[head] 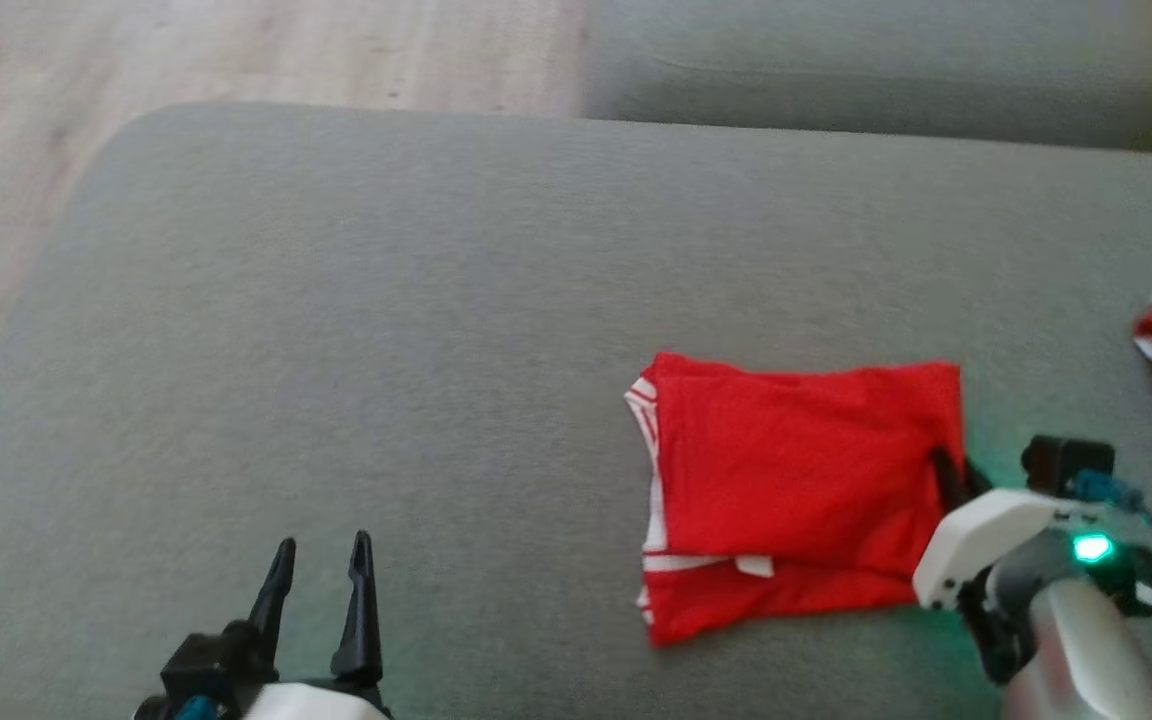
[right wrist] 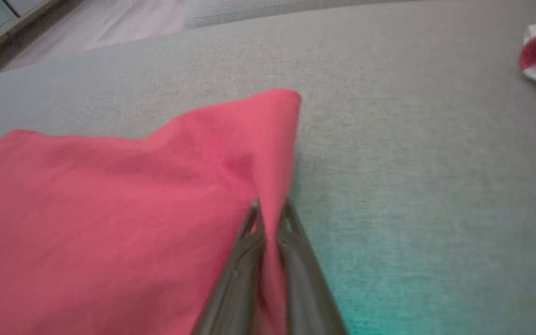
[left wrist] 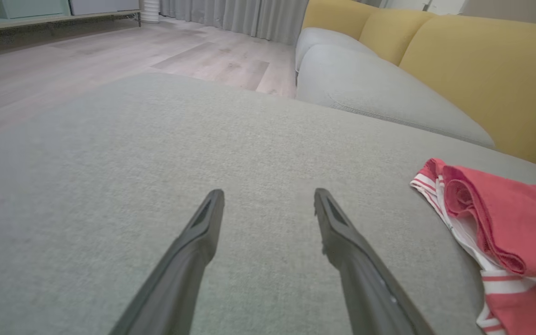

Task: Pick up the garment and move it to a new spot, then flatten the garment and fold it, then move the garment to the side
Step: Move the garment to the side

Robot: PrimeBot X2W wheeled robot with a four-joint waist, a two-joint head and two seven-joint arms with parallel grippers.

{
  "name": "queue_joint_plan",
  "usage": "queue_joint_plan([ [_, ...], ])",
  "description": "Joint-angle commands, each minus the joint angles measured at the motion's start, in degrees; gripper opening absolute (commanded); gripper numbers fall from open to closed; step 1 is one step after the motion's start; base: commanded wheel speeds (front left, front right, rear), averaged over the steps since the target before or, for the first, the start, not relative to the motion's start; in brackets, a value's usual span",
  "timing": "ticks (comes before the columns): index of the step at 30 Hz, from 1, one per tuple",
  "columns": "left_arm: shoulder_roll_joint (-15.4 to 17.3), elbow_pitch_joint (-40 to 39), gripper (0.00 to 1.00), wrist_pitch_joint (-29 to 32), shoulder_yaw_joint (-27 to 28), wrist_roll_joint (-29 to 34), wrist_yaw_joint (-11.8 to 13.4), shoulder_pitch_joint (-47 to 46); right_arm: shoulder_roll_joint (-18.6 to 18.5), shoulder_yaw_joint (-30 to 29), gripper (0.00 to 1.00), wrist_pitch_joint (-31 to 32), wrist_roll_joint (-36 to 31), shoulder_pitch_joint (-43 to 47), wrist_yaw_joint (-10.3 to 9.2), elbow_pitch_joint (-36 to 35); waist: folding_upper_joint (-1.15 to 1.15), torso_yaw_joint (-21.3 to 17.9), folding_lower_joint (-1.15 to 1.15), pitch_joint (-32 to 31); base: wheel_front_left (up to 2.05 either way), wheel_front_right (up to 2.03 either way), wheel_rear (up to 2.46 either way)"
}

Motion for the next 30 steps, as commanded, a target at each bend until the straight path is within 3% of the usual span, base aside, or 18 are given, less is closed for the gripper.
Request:
queue_joint_plan([
  [1, -0.09, -2.08, 1.00, -0.69, 2.68, 0.85, -0.08, -3.07, -0.49, -0.23, 0.00, -0.50, -1.70, -2.97, 0.37, -3.12, 0.00, -5.20, -0.01, 1.41, 0.00, 0.00, 0.00],
  [11, 0.20, -3.19, 1.00, -0.66, 3.23, 2.59, -0.56, -5.74, -0.67, -3.18, 0.00, 2.57, -6.81, -3.73, 0.37, -15.16, 0.00, -21.15, -0.01, 5.57, 0.00, 0.00, 0.00],
  [17, 0.25, -2.41, 1.00, -0.03, 2.34, 3.24, -1.28, -8.13, -0.61, -1.08, 0.00, 4.63, -6.06, -4.22, 0.37, -19.83, 0.00, -27.26, -0.01, 6.59, 0.00, 0.00, 0.00],
  [23, 0.01, -1.28, 1.00, 0.12, 1.67, 3.15, -1.70, -8.50, -0.58, 1.08, 0.00, 5.23, -5.90, -5.86, 0.37, -20.54, 0.00, -27.09, -0.01, 5.65, 0.00, 0.00, 0.00],
  [30, -0.16, -0.73, 1.00, 0.00, 1.72, 2.61, -1.44, -7.16, -1.35, 3.21, 0.00, 7.40, -3.56, -11.62, 0.37, -18.86, 0.00, -23.62, -0.01, 3.90, 0.00, 0.00, 0.00],
])
